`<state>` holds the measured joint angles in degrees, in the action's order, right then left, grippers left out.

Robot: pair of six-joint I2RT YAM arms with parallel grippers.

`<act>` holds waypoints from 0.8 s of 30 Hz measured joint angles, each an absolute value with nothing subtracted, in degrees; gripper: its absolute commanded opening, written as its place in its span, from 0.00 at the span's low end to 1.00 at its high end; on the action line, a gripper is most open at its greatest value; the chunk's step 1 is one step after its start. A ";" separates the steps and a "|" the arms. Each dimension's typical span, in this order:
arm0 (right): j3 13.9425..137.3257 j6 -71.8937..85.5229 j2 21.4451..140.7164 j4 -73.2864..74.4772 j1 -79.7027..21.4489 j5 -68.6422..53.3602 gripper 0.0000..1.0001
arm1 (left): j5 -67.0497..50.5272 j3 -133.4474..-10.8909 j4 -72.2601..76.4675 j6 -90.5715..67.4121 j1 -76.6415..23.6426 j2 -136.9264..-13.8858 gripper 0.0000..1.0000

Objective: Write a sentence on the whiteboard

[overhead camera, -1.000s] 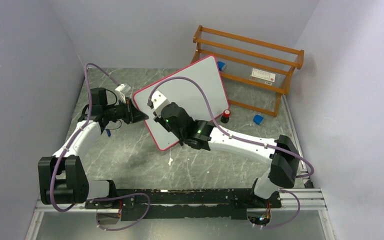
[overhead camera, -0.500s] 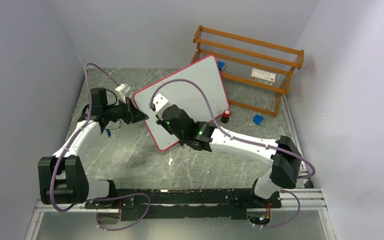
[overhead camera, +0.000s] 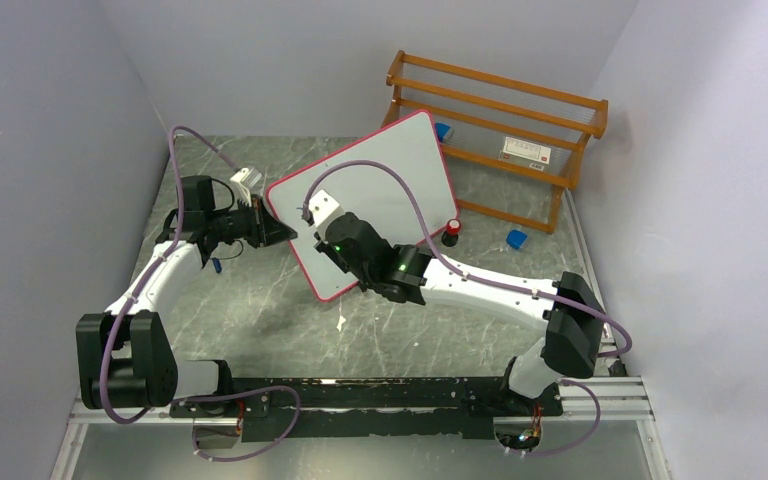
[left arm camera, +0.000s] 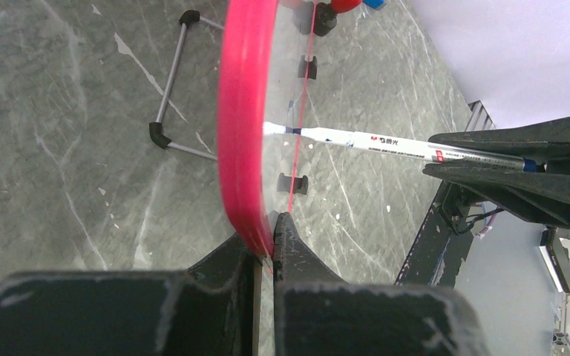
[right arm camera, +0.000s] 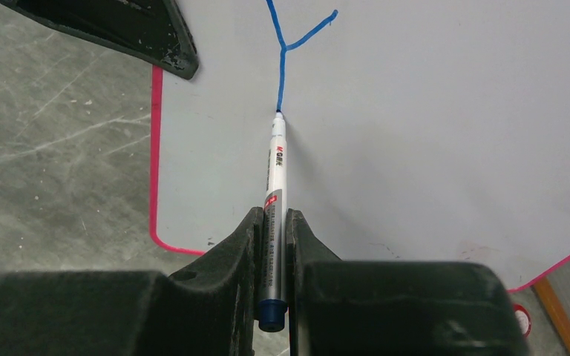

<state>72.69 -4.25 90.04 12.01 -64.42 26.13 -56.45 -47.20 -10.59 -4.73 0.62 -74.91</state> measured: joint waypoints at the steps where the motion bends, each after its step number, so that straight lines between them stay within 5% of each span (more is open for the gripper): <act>1: 72.62 -4.23 90.02 12.01 -64.42 26.13 0.00 | -56.45 -47.20 -10.59 -4.73 0.62 -74.91 0.05; 24: 68.55 -5.43 81.41 6.61 -63.99 27.59 0.00 | -56.42 -47.22 -10.66 -4.25 0.54 -74.91 0.05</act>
